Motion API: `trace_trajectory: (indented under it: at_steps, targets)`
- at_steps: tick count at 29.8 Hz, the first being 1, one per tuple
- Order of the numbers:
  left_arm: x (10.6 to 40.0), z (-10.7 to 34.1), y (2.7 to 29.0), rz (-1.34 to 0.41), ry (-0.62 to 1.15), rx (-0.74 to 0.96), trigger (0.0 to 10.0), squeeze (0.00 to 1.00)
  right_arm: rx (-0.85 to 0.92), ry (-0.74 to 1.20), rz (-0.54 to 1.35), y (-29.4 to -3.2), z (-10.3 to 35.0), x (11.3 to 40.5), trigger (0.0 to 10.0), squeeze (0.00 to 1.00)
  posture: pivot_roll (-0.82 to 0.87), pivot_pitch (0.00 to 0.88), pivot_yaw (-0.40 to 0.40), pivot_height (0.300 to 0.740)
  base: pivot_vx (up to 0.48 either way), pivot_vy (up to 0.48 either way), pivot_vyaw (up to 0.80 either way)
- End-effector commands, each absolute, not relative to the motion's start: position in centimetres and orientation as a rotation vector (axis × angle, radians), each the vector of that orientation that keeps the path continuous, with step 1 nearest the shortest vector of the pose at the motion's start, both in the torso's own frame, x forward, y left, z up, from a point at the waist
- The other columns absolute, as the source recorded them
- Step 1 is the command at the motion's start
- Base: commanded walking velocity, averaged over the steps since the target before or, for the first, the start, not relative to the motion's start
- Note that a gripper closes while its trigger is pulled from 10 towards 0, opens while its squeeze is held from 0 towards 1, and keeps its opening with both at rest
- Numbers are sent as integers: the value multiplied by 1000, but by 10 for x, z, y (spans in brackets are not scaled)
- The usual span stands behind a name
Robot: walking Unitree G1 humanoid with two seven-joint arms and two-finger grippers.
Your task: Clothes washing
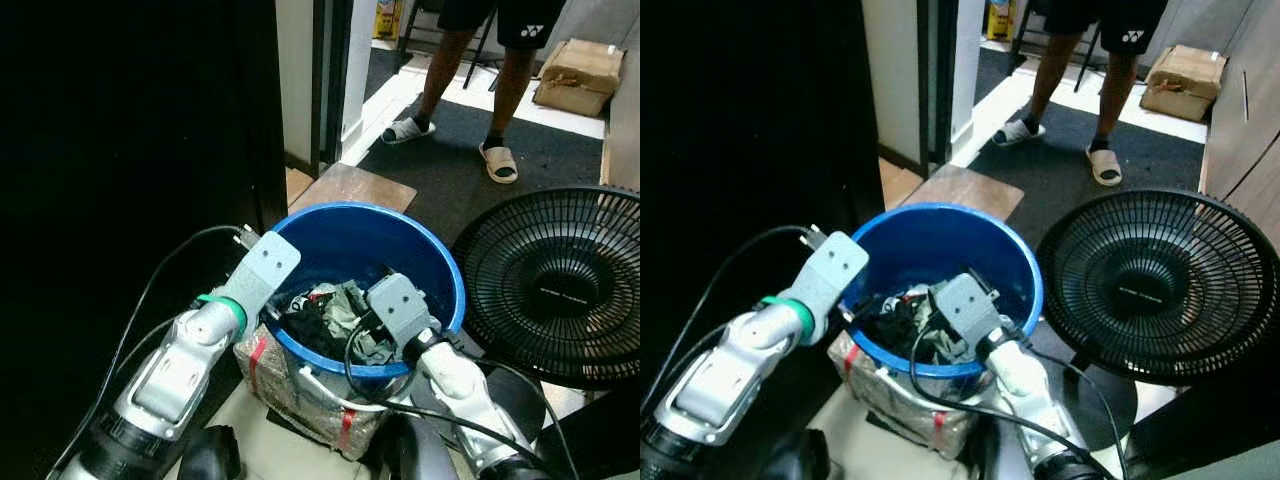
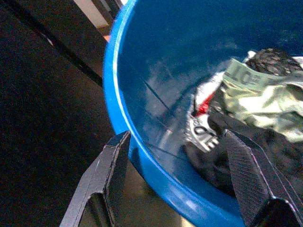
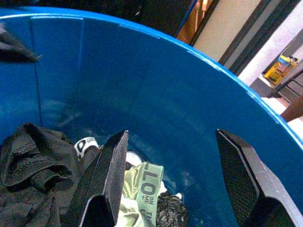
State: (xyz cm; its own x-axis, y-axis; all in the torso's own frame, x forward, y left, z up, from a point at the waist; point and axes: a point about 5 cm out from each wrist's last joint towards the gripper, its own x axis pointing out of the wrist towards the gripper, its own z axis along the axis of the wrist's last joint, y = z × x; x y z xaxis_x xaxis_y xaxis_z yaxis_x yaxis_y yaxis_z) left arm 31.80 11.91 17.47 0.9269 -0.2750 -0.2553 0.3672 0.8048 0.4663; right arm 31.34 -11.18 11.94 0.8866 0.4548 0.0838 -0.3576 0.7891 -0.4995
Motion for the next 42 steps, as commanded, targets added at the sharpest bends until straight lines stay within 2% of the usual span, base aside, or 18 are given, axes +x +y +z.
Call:
trace_trajectory:
  at_steps: [1, 9, 15, 17, 19, 23, 30, 33, 42]
  targets:
    - [319, 175, 120, -344, 172, 537, 10000, 0, -499, -114, 442, -112, 98, 308, 10000, 0, 89, 106, 37, 555, 0, 0, 0]
    - [319, 188, 106, -392, 125, 434, 10000, 0, -466, -116, 381, -118, 100, 312, 10000, 0, 87, 101, 41, 555, 0, 0, 0]
    - [317, 198, 96, -435, 105, 346, 10000, 0, -463, -91, 443, -122, 90, 307, 10000, 0, 90, 92, 42, 555, 0, 0, 0]
    - [317, 199, 95, -439, 104, 338, 10000, 0, -435, -75, 464, -122, 87, 305, 10000, 0, 90, 92, 42, 555, 0, 0, 0]
    - [317, 198, 97, -439, 110, 338, 10000, 0, -334, -27, 452, -126, 80, 303, 10000, 0, 89, 88, 42, 555, 0, 0, 0]
    - [316, 195, 99, -437, 120, 341, 10000, 0, -298, 9, 458, -128, 75, 300, 10000, 0, 88, 85, 42, 555, 0, 0, 0]
    - [313, 191, 102, -438, 135, 340, 10000, 0, -314, 61, 518, -126, 68, 284, 10000, 0, 90, 84, 35, 555, 0, 0, 0]
    - [311, 189, 99, -440, 140, 328, 10000, 0, -308, 148, 515, -139, 53, 263, 10000, 0, 69, 89, 29, 555, 0, 0, 0]
    - [313, 194, 87, -468, 122, 307, 10000, 0, -322, 115, 491, -136, 51, 265, 10000, 0, 59, 92, 37, 555, 0, 0, 0]
